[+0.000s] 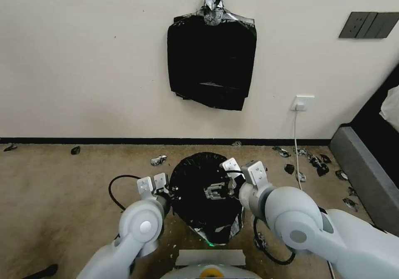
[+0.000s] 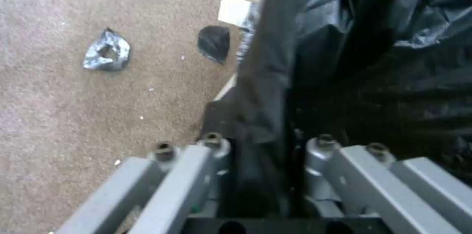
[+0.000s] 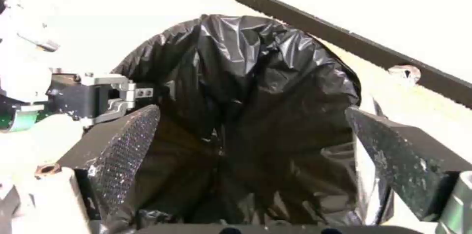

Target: Place a trash bag onto the trash bin.

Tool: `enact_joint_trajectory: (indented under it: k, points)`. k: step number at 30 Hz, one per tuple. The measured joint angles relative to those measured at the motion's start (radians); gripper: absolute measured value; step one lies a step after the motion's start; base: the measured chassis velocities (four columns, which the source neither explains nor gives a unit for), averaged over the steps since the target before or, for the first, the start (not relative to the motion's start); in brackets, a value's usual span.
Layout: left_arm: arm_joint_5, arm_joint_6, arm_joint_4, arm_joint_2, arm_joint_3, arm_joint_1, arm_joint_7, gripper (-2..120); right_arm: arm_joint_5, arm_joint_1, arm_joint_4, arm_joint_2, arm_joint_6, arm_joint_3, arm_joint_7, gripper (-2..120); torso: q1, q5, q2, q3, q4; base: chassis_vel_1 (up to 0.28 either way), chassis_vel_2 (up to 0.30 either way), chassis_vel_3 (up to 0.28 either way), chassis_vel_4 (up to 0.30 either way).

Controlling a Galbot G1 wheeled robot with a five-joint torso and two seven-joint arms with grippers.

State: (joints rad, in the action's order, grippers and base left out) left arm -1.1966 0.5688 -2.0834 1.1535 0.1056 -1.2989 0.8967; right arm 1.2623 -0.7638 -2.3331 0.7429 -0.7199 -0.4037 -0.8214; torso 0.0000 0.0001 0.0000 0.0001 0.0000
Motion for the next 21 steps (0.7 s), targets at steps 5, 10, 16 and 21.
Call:
enact_joint_trajectory:
  k: [5,10,16,21]
  points:
    - [0.013,0.009,-0.001,0.008,0.015,-0.012,-0.021,42,-0.007,-0.017,0.000,-0.005,0.000,0.010,0.000,100,0.000,-0.0001,0.000,0.000,0.0000,0.000,0.000,0.000,0.000]
    - [0.042,0.015,-0.028,0.003,0.035,-0.033,-0.067,59,-0.019,-0.040,0.000,-0.006,0.002,0.038,0.010,100,0.000,-0.0001,0.000,0.000,0.0000,0.000,0.000,0.000,0.000]
    - [0.453,-0.073,-0.096,-0.004,0.120,-0.170,-0.385,80,-0.330,-0.208,0.057,0.023,0.102,0.140,0.158,100,0.000,-0.0002,0.000,0.000,0.0000,0.000,0.000,0.000,0.000]
    - [0.755,-0.353,-0.105,0.021,0.239,-0.329,-0.589,97,-0.678,-0.462,0.148,0.167,0.354,0.333,0.350,100,0.000,-0.0001,0.000,0.000,0.0000,0.000,0.000,0.000,0.000]
